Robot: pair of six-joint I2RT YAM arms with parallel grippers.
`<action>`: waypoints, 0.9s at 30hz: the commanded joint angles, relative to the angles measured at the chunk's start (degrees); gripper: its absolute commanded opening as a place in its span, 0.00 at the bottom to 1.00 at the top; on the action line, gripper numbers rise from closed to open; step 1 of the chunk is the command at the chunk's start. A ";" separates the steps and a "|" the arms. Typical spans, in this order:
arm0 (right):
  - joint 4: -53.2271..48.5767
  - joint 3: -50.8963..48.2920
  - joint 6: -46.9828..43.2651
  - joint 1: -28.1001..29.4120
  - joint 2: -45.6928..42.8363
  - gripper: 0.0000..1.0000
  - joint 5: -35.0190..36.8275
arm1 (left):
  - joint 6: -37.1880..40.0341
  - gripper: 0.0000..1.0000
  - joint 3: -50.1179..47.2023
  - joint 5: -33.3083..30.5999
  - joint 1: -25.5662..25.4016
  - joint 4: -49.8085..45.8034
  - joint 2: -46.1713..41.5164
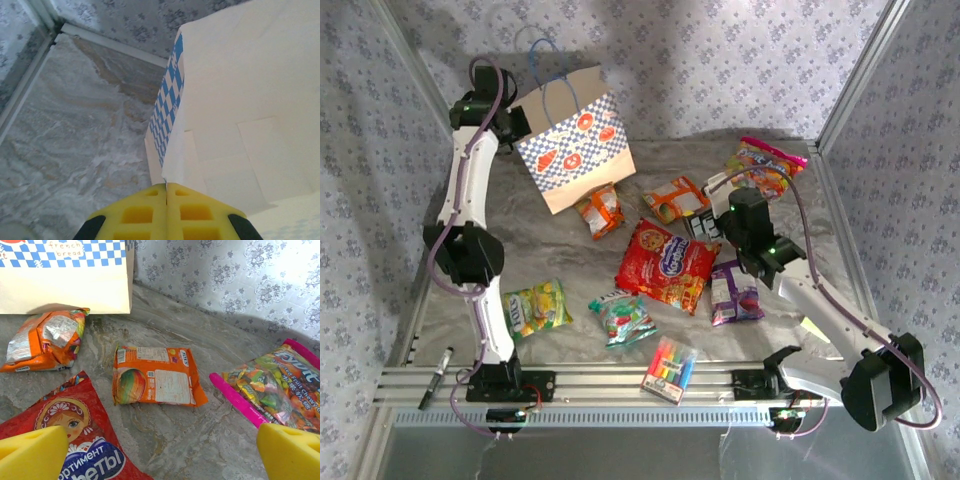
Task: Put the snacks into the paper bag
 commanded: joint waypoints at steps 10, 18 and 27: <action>-0.07 0.46 1.31 2.18 -0.35 0.98 0.50 | 0.86 0.00 -18.35 -6.69 1.94 4.65 -16.88; -0.68 0.41 1.13 3.16 -0.64 0.98 0.46 | -0.78 0.00 -31.24 -5.75 1.93 7.77 -25.58; -0.05 0.25 1.99 4.24 -0.70 0.98 -0.11 | -2.96 0.00 -39.28 0.17 0.05 8.51 -31.64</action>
